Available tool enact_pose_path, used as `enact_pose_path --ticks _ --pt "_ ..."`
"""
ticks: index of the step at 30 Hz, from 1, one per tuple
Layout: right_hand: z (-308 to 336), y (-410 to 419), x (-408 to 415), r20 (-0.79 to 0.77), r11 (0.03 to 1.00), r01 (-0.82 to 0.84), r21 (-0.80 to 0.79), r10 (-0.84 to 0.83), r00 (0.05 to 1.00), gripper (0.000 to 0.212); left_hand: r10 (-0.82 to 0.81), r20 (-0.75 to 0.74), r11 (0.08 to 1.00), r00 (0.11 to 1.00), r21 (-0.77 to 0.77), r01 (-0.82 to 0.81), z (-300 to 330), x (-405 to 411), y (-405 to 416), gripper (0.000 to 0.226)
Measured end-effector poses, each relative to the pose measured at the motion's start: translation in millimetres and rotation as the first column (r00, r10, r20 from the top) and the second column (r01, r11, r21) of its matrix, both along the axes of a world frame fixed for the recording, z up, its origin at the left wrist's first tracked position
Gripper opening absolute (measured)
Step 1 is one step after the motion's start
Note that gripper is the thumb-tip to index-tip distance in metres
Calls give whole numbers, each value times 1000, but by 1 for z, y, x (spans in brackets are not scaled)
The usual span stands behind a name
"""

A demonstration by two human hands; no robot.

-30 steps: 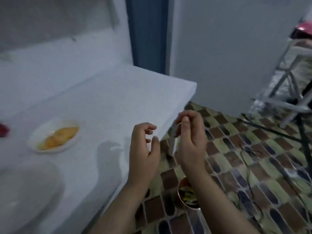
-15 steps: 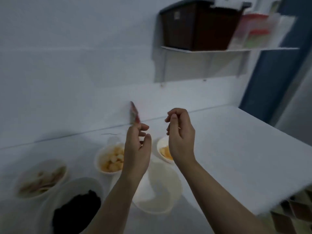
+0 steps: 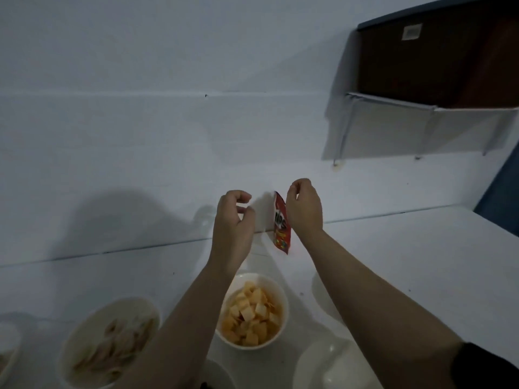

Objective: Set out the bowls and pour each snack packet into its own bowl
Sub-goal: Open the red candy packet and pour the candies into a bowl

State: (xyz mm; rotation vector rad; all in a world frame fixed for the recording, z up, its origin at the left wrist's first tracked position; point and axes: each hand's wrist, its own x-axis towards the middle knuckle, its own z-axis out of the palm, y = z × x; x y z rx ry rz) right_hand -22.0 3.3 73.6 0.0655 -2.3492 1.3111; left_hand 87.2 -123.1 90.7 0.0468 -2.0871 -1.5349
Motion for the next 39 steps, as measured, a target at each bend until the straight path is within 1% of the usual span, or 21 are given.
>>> enact_pose_path --ticks 3,5,8,11,14,17,20,23,28,33,39 --pt "-21 -7 -42 221 982 -32 188 -10 975 39 -6 93 999 996 52 1 -8 -31 -13 20" --pt "-32 -7 -58 317 961 -54 270 -36 948 46 -10 136 998 991 69 1 -13 -45 -18 21" --pt "-52 -9 -79 389 945 -44 323 -90 917 45 -8 175 996 985 84 -7 -23 -63 -25 21" --pt "-71 -10 -90 393 953 -7 302 -117 912 38 -2 167 995 986 99 -15 -35 -68 -30 19" --pt "-78 -10 -91 345 947 17 320 -133 929 29 14 132 994 991 104 -27 -41 -64 -32 17" --pt "-80 -9 -86 279 928 17 373 -130 951 34 16 129 994 992 101 -29 -42 -62 -33 17" --pt "-78 -5 -76 186 933 45 357 -118 976 37 6 119 993 993 114 -19 -40 -55 -28 17" --pt "-60 -1 -60 105 942 47 331 -86 991 35 -9 132 991 991 132 -9 -32 -45 -18 19" --pt "-17 11 -19 -20 975 23 221 -20 1000 36 -50 114 988 992 148 32 -14 -22 9 17" --pt "12 45 44 -127 997 31 76 -21 992 38 -100 58 982 993 164 89 -1 10 48 9" --pt "27 102 132 -110 995 53 -82 -62 992 39 -198 25 961 980 203 189 -7 54 106 6"
